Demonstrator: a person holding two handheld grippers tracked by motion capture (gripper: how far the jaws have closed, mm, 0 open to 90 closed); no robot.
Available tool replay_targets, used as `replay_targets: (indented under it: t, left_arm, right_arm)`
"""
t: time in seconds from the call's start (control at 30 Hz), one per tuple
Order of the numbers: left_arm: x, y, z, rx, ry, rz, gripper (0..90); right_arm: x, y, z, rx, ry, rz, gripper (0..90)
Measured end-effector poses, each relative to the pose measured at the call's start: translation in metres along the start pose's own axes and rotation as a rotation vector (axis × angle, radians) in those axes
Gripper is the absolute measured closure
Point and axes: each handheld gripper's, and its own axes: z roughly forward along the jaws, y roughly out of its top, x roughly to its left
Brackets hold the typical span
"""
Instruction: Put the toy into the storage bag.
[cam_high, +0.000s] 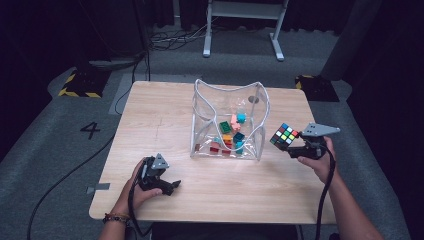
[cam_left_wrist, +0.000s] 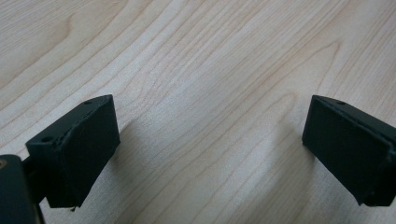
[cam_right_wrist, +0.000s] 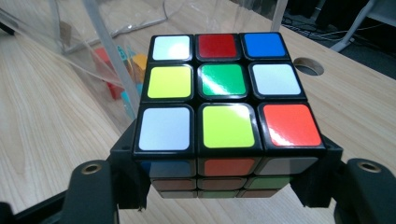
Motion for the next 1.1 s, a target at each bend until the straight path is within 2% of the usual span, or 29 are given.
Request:
replay_targets:
  t: [0.27, 0.43, 0.5, 0.73, 1.1]
  left_arm:
    - [0.0, 0.0, 0.0, 0.001, 0.0, 0.0, 4.1]
    - [0.0, 0.0, 0.0, 0.001, 0.0, -0.001, 4.1]
    - [0.0, 0.0, 0.0, 0.0, -0.009, -0.004, 4.1]
    - [0.0, 0.0, 0.0, 0.0, 0.0, 0.0, 4.1]
    - [0.0, 0.0, 0.0, 0.0, -0.002, -0.002, 4.1]
  right_arm:
    - [0.0, 0.013, -0.009, -0.029, 0.0, 0.003, 34.2]
    - [-0.001, 0.021, -0.014, -0.036, -0.018, -0.003, 34.2]
    - [-0.003, 0.024, -0.016, -0.037, -0.017, 0.005, 34.1]
    - [-0.006, 0.037, -0.019, -0.021, -0.028, -0.003, 34.2]
    - [-0.013, 0.056, -0.029, -0.034, -0.037, -0.015, 34.1]
